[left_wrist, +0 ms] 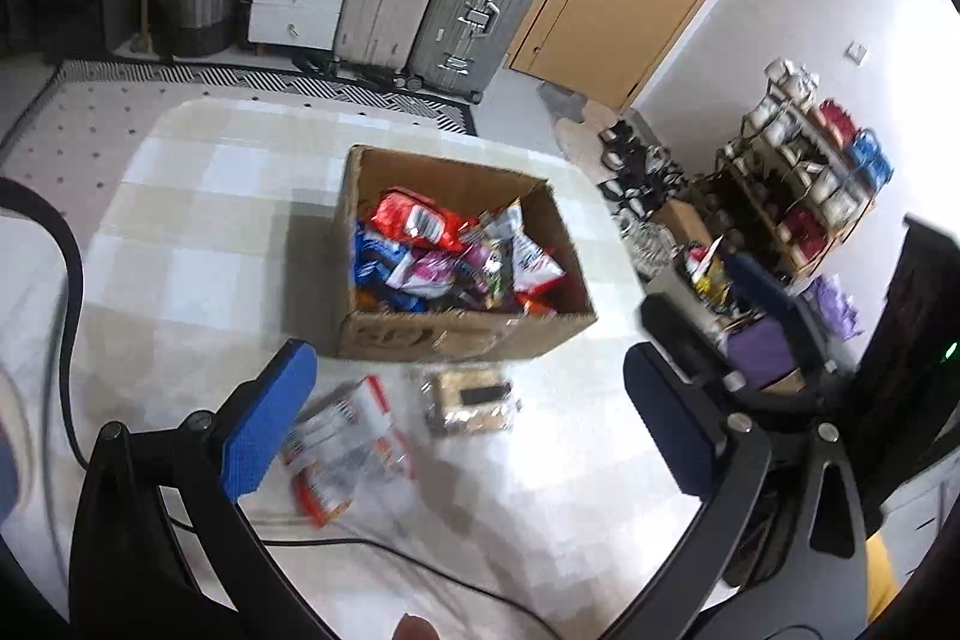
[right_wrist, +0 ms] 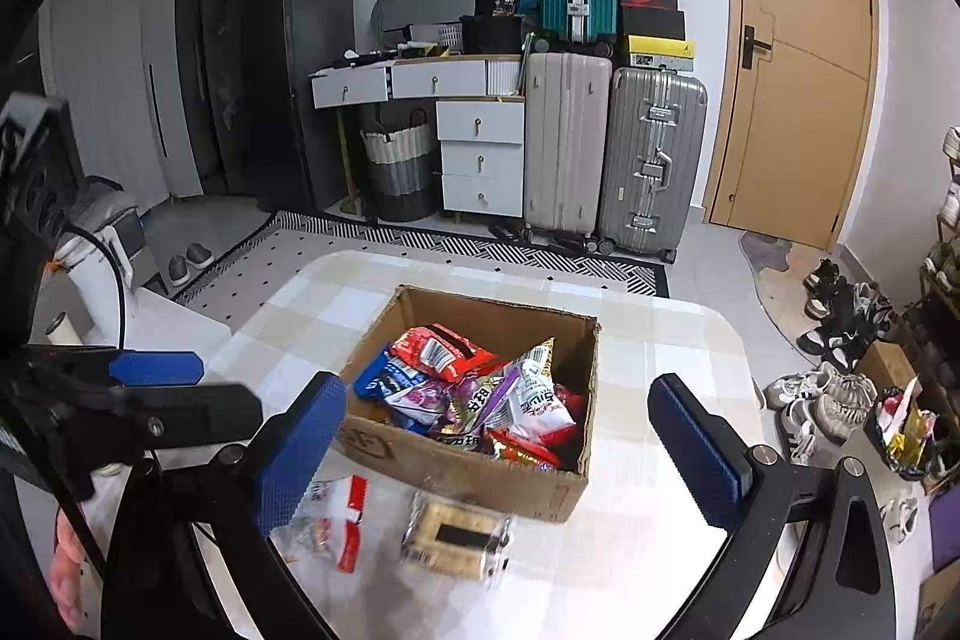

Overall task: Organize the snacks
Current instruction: 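Withdraw both open tools from the box toward the remaining snacks, then grasp the white chip bag with the left gripper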

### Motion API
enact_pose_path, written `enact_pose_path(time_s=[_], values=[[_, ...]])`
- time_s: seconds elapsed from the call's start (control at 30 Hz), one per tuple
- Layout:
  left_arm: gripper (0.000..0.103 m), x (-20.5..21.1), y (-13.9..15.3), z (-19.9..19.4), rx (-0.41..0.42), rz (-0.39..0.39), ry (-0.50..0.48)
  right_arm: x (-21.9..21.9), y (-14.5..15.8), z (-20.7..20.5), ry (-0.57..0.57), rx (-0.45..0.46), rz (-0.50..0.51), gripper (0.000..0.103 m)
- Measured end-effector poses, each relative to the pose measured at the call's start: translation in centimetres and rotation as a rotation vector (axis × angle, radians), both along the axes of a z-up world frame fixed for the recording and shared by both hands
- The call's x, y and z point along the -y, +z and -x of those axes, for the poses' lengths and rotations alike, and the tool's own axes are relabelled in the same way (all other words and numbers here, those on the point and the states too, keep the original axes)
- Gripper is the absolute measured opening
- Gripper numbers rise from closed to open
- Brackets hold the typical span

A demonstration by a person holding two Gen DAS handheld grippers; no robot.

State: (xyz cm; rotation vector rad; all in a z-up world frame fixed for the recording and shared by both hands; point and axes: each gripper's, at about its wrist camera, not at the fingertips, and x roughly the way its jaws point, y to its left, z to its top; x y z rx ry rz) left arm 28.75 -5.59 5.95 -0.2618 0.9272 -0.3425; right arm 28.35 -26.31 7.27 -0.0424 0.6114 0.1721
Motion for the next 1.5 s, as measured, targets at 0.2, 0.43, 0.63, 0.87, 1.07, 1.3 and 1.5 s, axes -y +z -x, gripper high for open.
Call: enact_pose_path(time_s=[0.2,0.43,0.63,0.87,1.07,1.3,1.5], values=[[0.102,-0.7,0.5,4.9,-0.008,-0.072,0.024,0.7,1.4,4.3,-0.018,-0.005,-0.069,0.103],[0.102,-2.1,-1.7,10.5,-0.006,-0.151,0.071,0.8,-0.8,10.2,-0.038,-0.029,-0.088,0.103],[0.102,-3.9,-5.8,13.4,-0.054,-0.152,0.110,0.8,-4.4,13.7,-0.055,-0.061,-0.130,0.103],[0.102,-4.3,-10.5,14.0,0.019,-0.230,0.148,0.8,-10.3,14.8,-0.069,-0.137,-0.190,0.103],[0.102,-4.2,-12.6,10.8,0.017,-0.228,0.169,0.8,-13.2,11.9,-0.088,-0.170,-0.181,0.103],[0.102,-3.1,-13.6,6.4,0.024,-0.208,0.133,1.4,-15.5,8.5,-0.095,-0.188,-0.206,0.103],[0.102,-2.0,-16.4,1.6,-0.127,-0.205,0.053,1.8,-17.1,7.2,-0.080,-0.195,-0.260,0.103]])
